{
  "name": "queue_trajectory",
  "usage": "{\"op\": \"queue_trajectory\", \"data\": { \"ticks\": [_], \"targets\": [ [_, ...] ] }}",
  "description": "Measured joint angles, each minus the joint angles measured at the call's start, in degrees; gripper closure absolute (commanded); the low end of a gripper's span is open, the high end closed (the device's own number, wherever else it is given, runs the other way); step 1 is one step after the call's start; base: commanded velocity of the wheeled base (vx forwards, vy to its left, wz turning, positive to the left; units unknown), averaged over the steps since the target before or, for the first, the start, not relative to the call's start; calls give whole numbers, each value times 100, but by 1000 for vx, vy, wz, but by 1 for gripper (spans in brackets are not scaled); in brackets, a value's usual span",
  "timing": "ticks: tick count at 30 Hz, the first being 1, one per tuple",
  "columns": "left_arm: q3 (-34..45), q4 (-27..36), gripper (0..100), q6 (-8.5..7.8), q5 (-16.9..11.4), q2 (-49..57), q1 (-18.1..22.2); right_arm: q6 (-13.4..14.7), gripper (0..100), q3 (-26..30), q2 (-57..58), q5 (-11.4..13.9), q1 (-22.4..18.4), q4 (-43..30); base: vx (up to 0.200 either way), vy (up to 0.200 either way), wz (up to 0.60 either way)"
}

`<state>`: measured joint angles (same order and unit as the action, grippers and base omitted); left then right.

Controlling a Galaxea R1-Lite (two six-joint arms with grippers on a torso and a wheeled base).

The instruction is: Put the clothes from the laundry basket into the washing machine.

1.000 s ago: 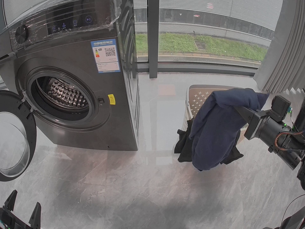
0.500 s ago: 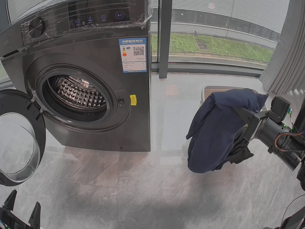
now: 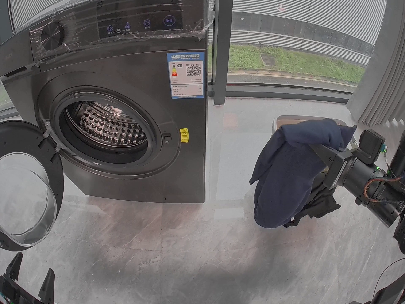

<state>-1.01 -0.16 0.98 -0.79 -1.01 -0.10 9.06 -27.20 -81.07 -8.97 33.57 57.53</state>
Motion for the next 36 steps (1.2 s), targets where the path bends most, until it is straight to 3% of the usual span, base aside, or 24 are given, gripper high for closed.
{"op": "queue_trajectory", "data": {
  "ticks": [4, 13, 25, 36],
  "targets": [
    [0, -5, 0, -2, 4, 0, 0, 0, 100, 9, -2, 2, 0, -2, 0, 200, 0],
    [0, -6, 0, 4, 6, 0, 0, 2, 100, 13, -2, 2, 2, -2, 0, 0, 0],
    [0, 0, 0, -2, 0, 0, 0, 7, 100, 20, 1, 0, 10, -5, -200, 0, 0],
    [0, -6, 0, -9, 9, 0, 0, 9, 100, 13, -2, 0, 7, 0, 0, 0, 0]
  ]
}}
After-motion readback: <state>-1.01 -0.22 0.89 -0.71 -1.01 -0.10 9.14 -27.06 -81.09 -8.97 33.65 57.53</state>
